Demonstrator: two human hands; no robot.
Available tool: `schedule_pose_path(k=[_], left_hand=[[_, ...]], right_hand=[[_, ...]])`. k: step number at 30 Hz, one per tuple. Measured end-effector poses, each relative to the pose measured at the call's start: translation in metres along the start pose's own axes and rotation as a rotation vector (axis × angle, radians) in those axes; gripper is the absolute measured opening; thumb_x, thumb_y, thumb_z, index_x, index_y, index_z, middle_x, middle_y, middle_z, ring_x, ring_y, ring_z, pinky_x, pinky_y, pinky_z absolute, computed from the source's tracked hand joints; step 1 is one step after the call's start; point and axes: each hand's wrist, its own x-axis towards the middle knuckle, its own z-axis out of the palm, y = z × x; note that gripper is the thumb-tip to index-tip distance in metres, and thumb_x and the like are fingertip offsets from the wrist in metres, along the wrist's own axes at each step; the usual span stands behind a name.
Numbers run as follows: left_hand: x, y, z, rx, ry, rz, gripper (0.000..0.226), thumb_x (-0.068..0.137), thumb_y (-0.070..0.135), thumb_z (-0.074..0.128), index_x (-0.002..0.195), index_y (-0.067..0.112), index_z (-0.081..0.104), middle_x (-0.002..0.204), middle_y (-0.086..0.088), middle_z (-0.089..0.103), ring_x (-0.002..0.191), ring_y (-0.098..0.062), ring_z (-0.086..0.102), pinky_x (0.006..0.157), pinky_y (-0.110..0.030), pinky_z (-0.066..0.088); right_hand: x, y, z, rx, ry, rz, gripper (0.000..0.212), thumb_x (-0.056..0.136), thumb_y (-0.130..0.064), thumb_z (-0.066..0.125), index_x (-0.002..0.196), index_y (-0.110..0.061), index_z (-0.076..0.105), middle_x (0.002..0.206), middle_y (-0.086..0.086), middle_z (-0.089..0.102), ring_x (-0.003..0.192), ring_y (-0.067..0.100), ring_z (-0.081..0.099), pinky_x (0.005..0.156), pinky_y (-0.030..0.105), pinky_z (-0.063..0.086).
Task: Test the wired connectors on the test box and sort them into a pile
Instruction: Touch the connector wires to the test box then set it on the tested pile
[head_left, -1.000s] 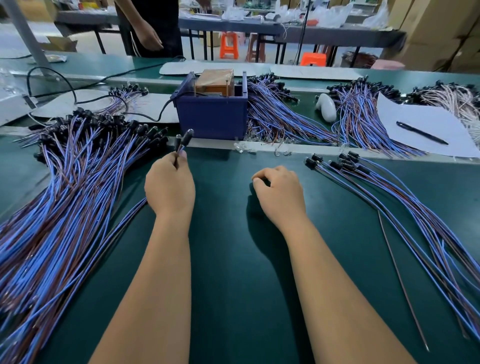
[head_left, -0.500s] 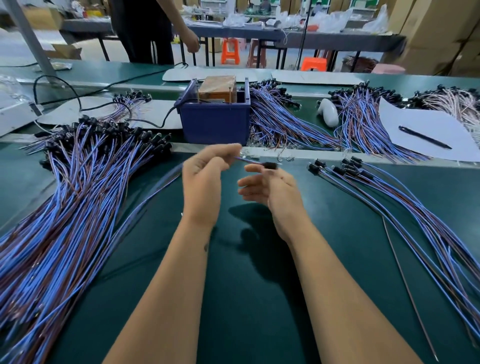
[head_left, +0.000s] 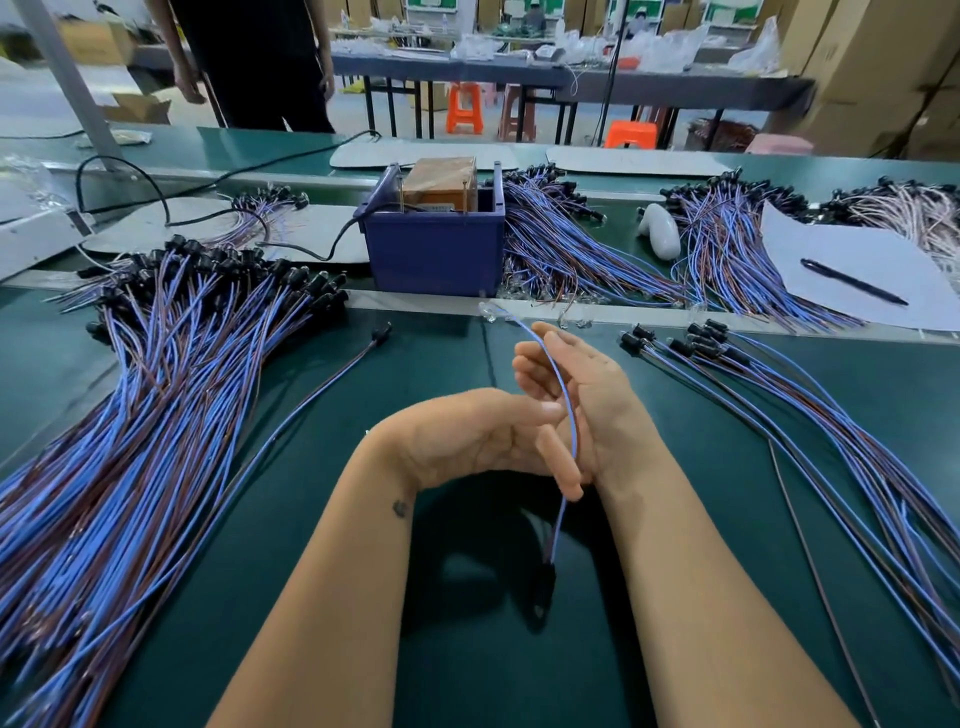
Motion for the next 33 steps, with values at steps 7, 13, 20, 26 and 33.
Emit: schedule_pose_path(k=[7, 13, 20, 26, 33], left_hand=[[0.006, -0.004, -0.019, -0.21, 0.886, 0.049, 0.027, 0.097, 0.02, 0.048, 0.086, 0.013, 0.071, 0.072, -0.004, 0.066, 0.072, -0.02, 0.067, 0.061, -0.026, 0.057], [0.013, -0.008, -0.016, -0.202, 1.002, 0.261, 0.02, 0.099, 0.015, 0.052, 0.092, 0.011, 0.071, 0.071, -0.004, 0.064, 0.051, -0.014, 0.056, 0.052, -0.027, 0.052], [0.024, -0.014, -0.01, -0.155, 1.076, 0.267, 0.026, 0.097, 0.011, 0.053, 0.085, 0.018, 0.075, 0.084, -0.02, 0.072, 0.068, -0.025, 0.062, 0.059, -0.032, 0.054], [0.025, -0.019, -0.012, -0.122, 1.049, 0.254, 0.033, 0.088, 0.004, 0.049, 0.091, 0.026, 0.074, 0.085, -0.004, 0.077, 0.068, -0.015, 0.067, 0.059, -0.025, 0.055], [0.028, -0.024, -0.014, 0.135, 1.123, 0.218, 0.018, 0.089, 0.018, 0.065, 0.102, 0.029, 0.064, 0.086, 0.002, 0.071, 0.073, -0.012, 0.068, 0.069, -0.025, 0.054]], right_hand=[[-0.002, 0.002, 0.0, -0.046, -0.156, 0.022, 0.013, 0.096, -0.001, 0.05, 0.099, -0.004, 0.063, 0.077, 0.007, 0.073, 0.065, 0.013, 0.07, 0.064, 0.023, 0.057], [-0.006, 0.021, 0.015, -0.585, -0.093, -0.107, 0.014, 0.095, -0.001, 0.055, 0.088, -0.01, 0.064, 0.063, 0.002, 0.069, 0.052, 0.012, 0.061, 0.055, 0.02, 0.052], [0.005, 0.034, 0.032, -0.725, 0.164, -0.257, 0.015, 0.094, -0.01, 0.059, 0.081, -0.015, 0.065, 0.067, 0.003, 0.068, 0.055, 0.013, 0.061, 0.054, 0.027, 0.053], [0.017, 0.04, 0.036, -0.874, 0.322, -0.29, 0.016, 0.091, -0.021, 0.059, 0.076, -0.024, 0.062, 0.076, 0.0, 0.07, 0.074, 0.02, 0.067, 0.07, 0.036, 0.056], [0.012, 0.035, 0.025, -0.615, 0.216, -0.234, 0.02, 0.096, -0.007, 0.051, 0.086, -0.018, 0.064, 0.08, 0.006, 0.069, 0.072, 0.017, 0.063, 0.064, 0.033, 0.055]])
